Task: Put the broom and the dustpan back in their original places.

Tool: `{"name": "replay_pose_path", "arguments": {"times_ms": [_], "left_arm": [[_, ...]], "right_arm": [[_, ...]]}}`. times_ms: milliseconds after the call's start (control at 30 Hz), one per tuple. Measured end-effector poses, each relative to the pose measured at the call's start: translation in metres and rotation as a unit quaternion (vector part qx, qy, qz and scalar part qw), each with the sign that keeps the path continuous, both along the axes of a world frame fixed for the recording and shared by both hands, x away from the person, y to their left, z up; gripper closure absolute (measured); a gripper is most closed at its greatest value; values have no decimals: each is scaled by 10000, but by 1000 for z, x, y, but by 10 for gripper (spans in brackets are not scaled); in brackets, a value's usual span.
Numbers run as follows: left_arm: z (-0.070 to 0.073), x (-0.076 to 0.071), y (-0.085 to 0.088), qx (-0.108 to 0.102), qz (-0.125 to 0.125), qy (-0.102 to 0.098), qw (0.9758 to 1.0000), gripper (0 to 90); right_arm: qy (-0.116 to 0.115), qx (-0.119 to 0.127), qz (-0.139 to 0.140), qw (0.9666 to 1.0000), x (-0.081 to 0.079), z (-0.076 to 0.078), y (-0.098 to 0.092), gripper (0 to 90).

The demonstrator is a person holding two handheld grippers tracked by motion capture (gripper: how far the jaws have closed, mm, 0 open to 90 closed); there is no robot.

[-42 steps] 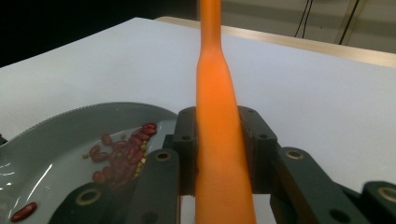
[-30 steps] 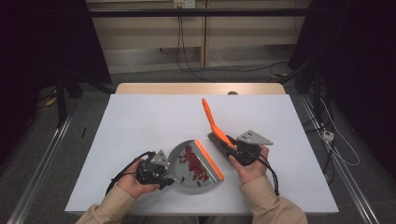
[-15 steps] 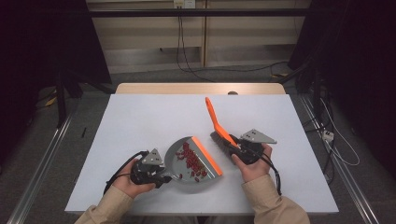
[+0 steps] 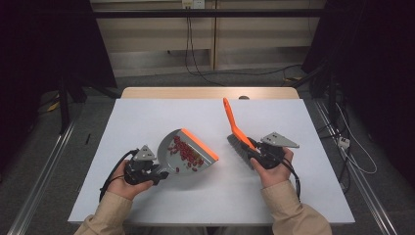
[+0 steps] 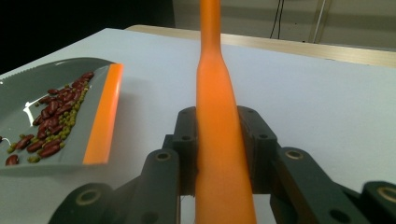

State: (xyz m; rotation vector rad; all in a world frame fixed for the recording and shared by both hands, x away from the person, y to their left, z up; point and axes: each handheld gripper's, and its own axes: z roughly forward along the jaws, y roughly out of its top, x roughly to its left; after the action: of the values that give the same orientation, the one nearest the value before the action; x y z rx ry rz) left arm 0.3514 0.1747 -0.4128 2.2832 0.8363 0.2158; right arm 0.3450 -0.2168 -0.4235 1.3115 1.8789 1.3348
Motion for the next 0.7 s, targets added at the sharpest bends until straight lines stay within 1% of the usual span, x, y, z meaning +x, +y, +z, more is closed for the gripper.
{"name": "replay_pose_path", "arguments": {"times_ms": [67, 100, 133, 200, 233, 300, 333, 367, 400, 433, 467, 567, 600, 633, 700], "left_arm": [[-1, 2, 3, 9, 117, -21, 9999, 633], [-2, 3, 4, -49, 177, 8, 9998, 633], [-2, 4, 6, -55, 214, -31, 9998, 633], [-3, 6, 8, -85, 356, 15, 9993, 633], [-3, 7, 10, -55, 413, -26, 9991, 633], [-4, 9, 12, -79, 514, 4, 9986, 632], [-4, 11, 14, -125, 569, 14, 9983, 633], [-4, 11, 15, -117, 591, 17, 9982, 633], [-4, 12, 16, -147, 638, 38, 9978, 633], [-5, 13, 16, -171, 735, 22, 9971, 633], [-5, 14, 17, -146, 792, 19, 9967, 633], [-7, 17, 20, -181, 943, 72, 9953, 632], [-7, 18, 21, -153, 1025, 38, 9946, 632], [-8, 20, 22, -172, 1034, 64, 9945, 633], [-9, 21, 23, -172, 1129, 78, 9934, 633]], "right_arm": [[-14, -12, 7, 10000, 0, 0, -2, 711], [-14, -14, 4, 10000, 0, 0, -3, 711], [-9, 6, -4, 10000, -1, 1, -3, 711], [-14, -3, -13, 10000, -1, 1, -5, 711], [-15, -21, -28, 10000, -1, 1, -6, 711], [-6, -18, -48, 10000, -1, 1, -9, 711], [1, -31, -74, 10000, -1, 1, -11, 711], [10, -30, -83, 10000, -1, 0, -13, 711], [12, -9, -86, 10000, -1, 0, -14, 711], [19, -6, -106, 9999, -1, 0, -15, 711], [5, -33, -114, 9999, -1, 0, -17, 711], [30, -53, -151, 9999, -2, -1, -22, 711], [53, -68, -167, 9998, -2, -1, -24, 711], [49, -69, -183, 9998, -3, -1, -26, 711], [53, -68, -217, 9997, -4, -2, -30, 711]]}}
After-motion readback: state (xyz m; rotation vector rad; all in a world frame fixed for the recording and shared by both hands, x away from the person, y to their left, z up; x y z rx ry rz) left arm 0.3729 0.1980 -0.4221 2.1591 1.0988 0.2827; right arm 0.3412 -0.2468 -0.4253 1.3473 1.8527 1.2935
